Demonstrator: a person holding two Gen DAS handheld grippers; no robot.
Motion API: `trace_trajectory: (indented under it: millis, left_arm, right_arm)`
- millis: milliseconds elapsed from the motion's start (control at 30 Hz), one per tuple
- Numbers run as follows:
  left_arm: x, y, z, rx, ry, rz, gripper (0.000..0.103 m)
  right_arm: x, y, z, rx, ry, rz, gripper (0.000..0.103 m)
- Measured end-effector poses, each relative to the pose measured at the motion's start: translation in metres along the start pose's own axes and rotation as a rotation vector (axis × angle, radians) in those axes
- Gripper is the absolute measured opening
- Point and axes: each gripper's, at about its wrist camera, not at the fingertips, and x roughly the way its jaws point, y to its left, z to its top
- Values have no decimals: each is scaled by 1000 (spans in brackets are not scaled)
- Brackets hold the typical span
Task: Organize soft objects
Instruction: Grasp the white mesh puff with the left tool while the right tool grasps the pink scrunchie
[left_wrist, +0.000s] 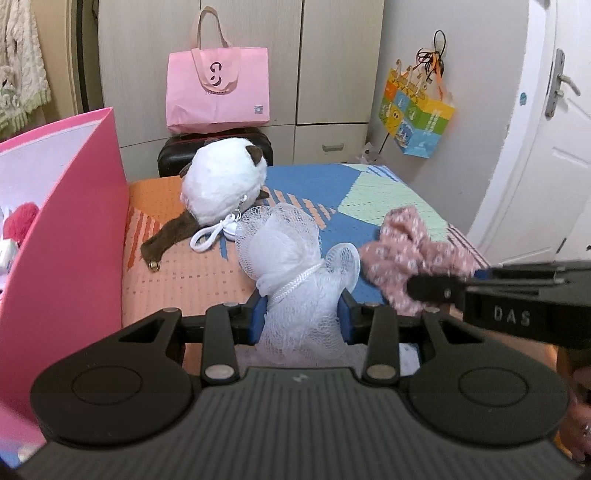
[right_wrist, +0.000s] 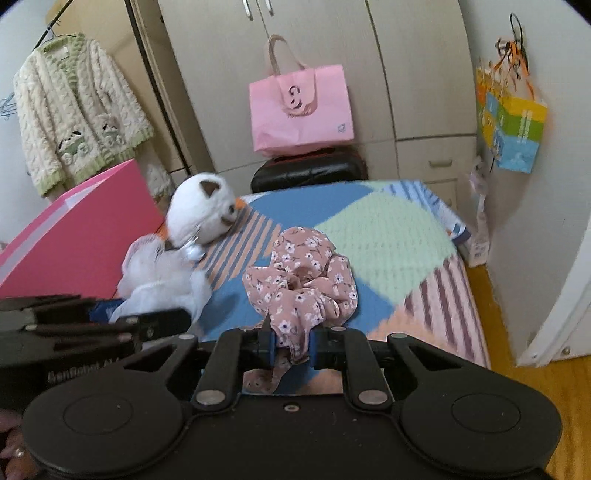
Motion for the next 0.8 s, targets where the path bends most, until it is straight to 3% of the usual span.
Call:
trace_trajectory:
  millis: [200, 467, 800]
  left_arm:
    - [-28, 11, -10, -19, -5, -34, 37]
    - [-61, 10, -36, 35, -20, -51, 37]
    - [-81, 28, -62, -33, -4, -69, 37]
  right_arm:
    - [-20, 7, -16, 15, 8, 51, 19]
    - [-37, 22, -39, 12, 20, 130, 19]
    - [-56, 53, -61, -71, 36, 193, 19]
